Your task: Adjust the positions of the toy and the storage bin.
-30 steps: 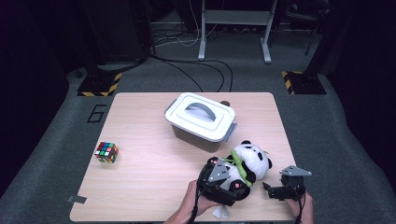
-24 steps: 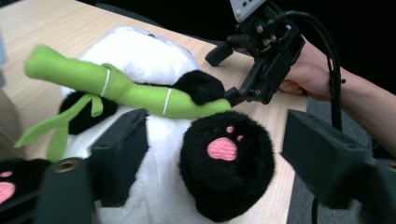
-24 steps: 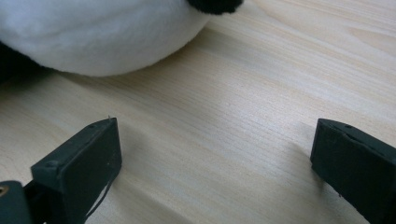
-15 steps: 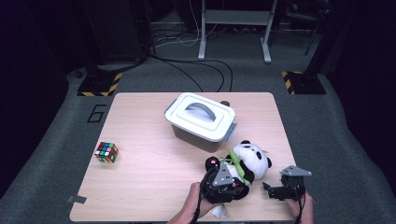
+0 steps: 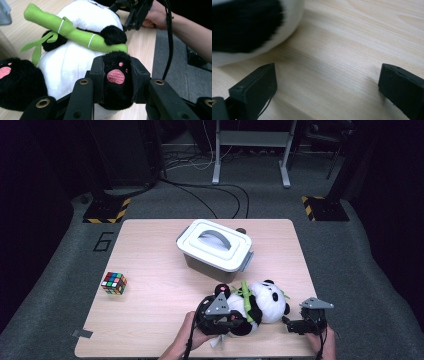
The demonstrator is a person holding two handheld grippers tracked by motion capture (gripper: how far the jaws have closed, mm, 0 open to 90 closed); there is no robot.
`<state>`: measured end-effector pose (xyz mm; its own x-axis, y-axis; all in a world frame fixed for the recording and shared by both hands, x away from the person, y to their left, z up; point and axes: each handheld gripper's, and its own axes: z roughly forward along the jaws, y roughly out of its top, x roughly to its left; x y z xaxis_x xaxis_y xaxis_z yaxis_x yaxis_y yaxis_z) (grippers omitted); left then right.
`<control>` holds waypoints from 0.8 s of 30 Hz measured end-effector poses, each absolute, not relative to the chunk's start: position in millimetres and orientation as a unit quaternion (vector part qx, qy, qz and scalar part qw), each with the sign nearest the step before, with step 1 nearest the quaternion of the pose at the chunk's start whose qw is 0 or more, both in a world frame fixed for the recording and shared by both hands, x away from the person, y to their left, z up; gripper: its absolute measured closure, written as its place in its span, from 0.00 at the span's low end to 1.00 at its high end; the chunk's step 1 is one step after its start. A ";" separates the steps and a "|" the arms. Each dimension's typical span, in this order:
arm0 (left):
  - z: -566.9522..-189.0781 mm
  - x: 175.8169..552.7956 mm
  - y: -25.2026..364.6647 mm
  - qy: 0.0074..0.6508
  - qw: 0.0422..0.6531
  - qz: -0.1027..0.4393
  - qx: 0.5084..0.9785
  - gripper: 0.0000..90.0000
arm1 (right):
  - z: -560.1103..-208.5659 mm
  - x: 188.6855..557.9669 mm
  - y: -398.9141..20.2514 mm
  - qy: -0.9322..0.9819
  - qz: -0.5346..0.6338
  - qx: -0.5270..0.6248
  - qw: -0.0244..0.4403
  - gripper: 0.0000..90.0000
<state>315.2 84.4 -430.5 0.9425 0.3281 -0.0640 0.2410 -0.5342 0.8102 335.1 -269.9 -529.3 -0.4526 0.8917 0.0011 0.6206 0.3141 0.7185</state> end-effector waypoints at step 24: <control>-413.3 320.6 190.8 0.175 0.397 0.036 0.900 0.76 | -529.2 335.3 -270.1 0.783 0.332 0.484 0.205 0.01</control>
